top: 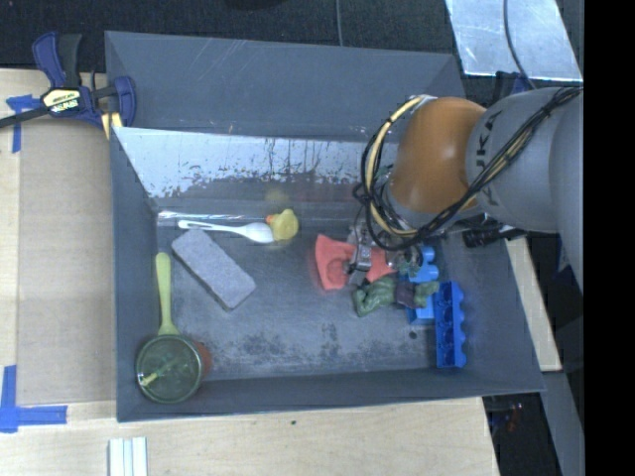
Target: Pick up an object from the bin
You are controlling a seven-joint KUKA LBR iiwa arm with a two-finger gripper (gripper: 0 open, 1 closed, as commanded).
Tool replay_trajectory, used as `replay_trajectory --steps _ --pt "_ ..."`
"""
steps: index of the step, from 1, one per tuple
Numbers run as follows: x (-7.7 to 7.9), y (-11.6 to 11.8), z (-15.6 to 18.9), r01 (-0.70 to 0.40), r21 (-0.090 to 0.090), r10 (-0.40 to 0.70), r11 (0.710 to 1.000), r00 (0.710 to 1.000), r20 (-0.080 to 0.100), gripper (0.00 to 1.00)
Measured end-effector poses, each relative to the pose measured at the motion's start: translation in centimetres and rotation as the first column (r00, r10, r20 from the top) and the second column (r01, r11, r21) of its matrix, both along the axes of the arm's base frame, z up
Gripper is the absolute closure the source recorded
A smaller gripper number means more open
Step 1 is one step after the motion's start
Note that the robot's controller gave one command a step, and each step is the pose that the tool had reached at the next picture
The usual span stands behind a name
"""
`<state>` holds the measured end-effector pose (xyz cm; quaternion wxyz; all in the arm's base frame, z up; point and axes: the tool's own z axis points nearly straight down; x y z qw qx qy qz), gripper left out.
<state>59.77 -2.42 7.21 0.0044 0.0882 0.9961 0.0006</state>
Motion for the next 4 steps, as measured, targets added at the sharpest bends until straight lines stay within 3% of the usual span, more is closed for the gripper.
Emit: replay_trajectory --steps 3,4 --pt "-0.1 0.4 1.7 0.014 0.0 -0.014 1.0 1.0 0.005 1.0" --pt "-0.2 0.4 5.8 0.025 0.0 -0.025 1.0 1.0 -0.003 1.0"
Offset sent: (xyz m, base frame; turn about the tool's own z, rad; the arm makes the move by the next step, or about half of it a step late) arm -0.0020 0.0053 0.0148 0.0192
